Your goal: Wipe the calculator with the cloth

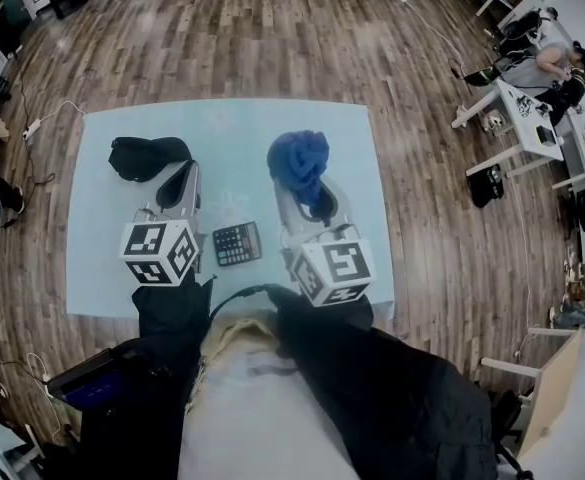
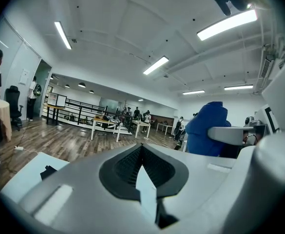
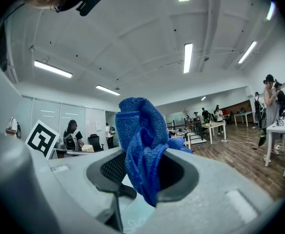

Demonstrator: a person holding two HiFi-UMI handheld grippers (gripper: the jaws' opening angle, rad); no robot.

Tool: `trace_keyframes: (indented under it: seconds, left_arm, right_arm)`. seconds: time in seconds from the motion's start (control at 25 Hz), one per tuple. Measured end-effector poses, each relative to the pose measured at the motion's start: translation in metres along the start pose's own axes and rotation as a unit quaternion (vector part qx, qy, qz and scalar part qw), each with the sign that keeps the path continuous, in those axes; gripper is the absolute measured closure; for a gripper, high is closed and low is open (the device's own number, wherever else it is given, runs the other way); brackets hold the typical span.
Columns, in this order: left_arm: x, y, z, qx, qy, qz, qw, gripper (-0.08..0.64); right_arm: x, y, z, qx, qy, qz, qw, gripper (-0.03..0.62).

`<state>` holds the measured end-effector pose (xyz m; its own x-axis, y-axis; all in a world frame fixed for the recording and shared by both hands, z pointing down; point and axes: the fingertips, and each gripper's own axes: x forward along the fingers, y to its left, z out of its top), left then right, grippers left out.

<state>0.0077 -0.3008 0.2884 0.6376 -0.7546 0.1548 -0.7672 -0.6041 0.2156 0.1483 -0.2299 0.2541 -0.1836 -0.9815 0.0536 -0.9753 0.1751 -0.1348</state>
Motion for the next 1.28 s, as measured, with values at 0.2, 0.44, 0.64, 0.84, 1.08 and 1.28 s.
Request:
trace_keyframes:
  seconds: [0.2, 0.44, 0.64, 0.84, 1.08, 1.28]
  left_arm:
    - [0.001, -0.002, 0.001, -0.001, 0.004, -0.001, 1.0, 0.558]
    - [-0.001, 0.003, -0.004, -0.004, 0.004, 0.004, 1.0, 0.558]
    - [-0.001, 0.003, -0.005, -0.006, 0.006, 0.002, 1.0, 0.558]
    - [0.001, 0.001, -0.007, -0.006, 0.012, 0.0, 0.9999, 0.558]
    - [-0.003, 0.001, -0.008, -0.005, 0.015, 0.003, 0.9999, 0.558]
    - [0.002, 0.002, -0.014, -0.003, 0.022, -0.001, 0.9998, 0.558]
  right_arm:
    - [-0.001, -0.002, 0.003, 0.0, 0.002, -0.004, 1.0, 0.439]
    - [0.001, 0.002, -0.003, -0.002, 0.003, 0.002, 1.0, 0.439]
    - [0.001, 0.004, -0.004, 0.0, 0.006, 0.005, 1.0, 0.439]
    - [0.002, 0.003, -0.006, 0.003, 0.01, 0.007, 1.0, 0.439]
    - [0.001, 0.006, -0.008, 0.005, 0.013, 0.014, 1.0, 0.439]
    - [0.005, 0.004, -0.013, 0.008, 0.017, 0.015, 1.0, 0.439]
